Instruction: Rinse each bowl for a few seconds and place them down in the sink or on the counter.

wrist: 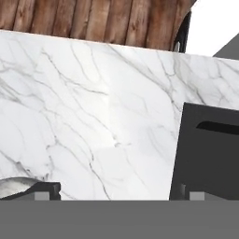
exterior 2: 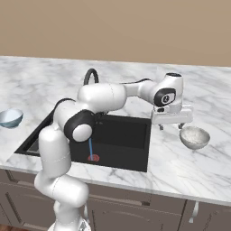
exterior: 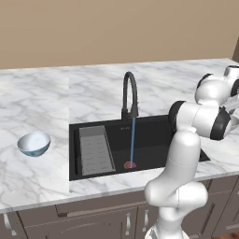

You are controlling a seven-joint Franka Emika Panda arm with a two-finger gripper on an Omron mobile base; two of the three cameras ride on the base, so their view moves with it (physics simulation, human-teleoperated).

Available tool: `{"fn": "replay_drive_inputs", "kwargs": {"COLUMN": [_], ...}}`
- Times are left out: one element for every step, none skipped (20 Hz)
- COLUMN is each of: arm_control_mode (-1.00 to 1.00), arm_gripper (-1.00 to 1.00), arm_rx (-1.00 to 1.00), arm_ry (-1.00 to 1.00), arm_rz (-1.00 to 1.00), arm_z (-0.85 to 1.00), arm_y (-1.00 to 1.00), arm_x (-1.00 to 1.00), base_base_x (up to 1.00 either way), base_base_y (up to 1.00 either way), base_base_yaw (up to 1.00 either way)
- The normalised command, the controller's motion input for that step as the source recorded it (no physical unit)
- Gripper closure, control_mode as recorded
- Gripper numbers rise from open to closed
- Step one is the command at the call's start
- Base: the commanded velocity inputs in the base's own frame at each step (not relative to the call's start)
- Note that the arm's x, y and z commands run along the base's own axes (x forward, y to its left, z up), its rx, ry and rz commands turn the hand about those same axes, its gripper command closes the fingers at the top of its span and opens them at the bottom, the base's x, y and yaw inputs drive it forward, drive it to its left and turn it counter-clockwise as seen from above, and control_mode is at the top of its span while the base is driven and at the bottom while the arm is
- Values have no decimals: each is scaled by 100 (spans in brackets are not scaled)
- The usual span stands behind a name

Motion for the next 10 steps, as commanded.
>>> {"fn": "replay_drive_inputs", "kwargs": {"arm_control_mode": [-100,-100,-100,-100,-100,-100,-100,-100,-100,-100], "arm_gripper": [-100,-100,-100,-100,-100,-100,-100,-100,-100,-100], "arm_rx": [-11,-11,-11,-11,-10,-10,-9,-6,-5,-2], "arm_ry": [0,0,0,0,0,0,0,0,0,0], "arm_rz": [-5,-5,-5,-5,-5,-5,-5,-4,-4,-4], "arm_z": [-25,-25,-25,-25,-26,-24,-23,-25,-25,-28], "arm_y": [14,13,11,10,9,12,12,13,17,17], "arm_x": [1,1,1,0,1,0,0,0,0,0], "base_base_x": [0,0,0,0,0,0,0,0,0,0], "base_base_y": [0,0,0,0,0,0,0,0,0,0], "base_base_yaw": [0,0,0,0,0,0,0,0,0,0]}}
